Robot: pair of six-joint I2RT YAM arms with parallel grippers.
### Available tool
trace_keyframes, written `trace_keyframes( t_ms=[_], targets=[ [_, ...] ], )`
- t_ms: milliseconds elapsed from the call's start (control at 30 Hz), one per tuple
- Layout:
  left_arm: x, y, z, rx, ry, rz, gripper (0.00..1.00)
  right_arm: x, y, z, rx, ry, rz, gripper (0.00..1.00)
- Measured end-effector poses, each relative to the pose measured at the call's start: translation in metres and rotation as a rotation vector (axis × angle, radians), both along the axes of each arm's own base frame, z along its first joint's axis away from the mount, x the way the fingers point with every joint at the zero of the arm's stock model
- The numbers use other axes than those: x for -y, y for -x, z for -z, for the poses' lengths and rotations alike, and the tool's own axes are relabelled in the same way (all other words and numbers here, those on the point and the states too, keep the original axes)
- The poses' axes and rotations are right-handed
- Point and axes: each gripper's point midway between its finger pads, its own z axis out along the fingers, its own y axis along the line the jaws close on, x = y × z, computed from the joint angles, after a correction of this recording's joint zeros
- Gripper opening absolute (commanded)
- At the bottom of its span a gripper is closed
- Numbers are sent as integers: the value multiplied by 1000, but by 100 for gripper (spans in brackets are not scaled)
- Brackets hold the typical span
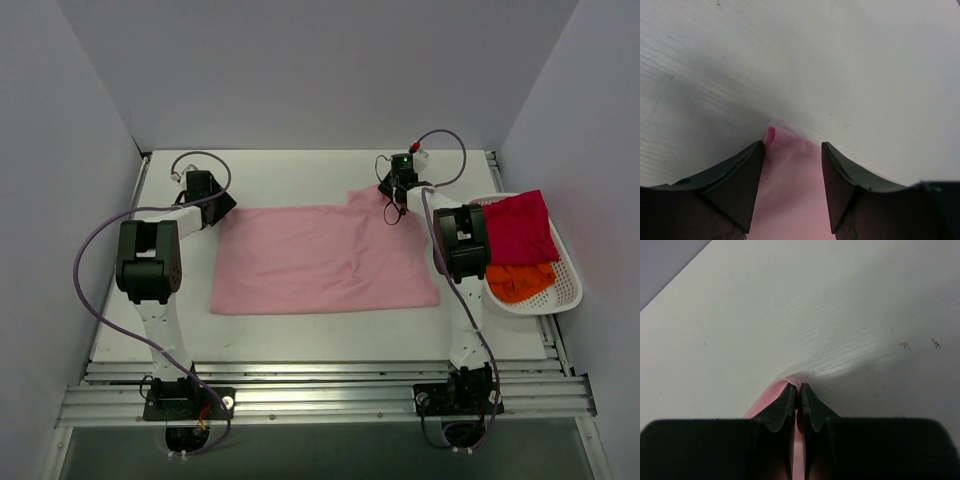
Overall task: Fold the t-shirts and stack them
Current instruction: Fold the tshirt
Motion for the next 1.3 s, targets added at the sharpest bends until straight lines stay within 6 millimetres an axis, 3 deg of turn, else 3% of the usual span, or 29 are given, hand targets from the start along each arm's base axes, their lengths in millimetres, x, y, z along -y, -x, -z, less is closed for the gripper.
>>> trace_keyframes(
  t_ms=[100,267,367,400,500,867,1167,1300],
  targets=[
    [2,-3,2,1,3,5,54,0,0,0,3,0,0,0],
    [3,-2,7,-17,10,-1,28,0,0,0,3,-1,1,0],
    [3,-3,9,-25,15,-7,22,0,0,0,4,-1,1,0],
    [3,-3,9,-26,17,-9,13,0,0,0,5,-1,1,0],
    [3,-2,10,-33,22,-13,3,0,-1,0,11,-2,1,0],
    [3,0,7,-43,11,-3,2,6,24,-11,-13,7,1,0],
    [2,8,-34,28,-8,21,2,12,36,-67,64,5,10,0],
    [4,18,-50,60,-12,34,2,13,49,-83,77,14,12,0]
  ],
)
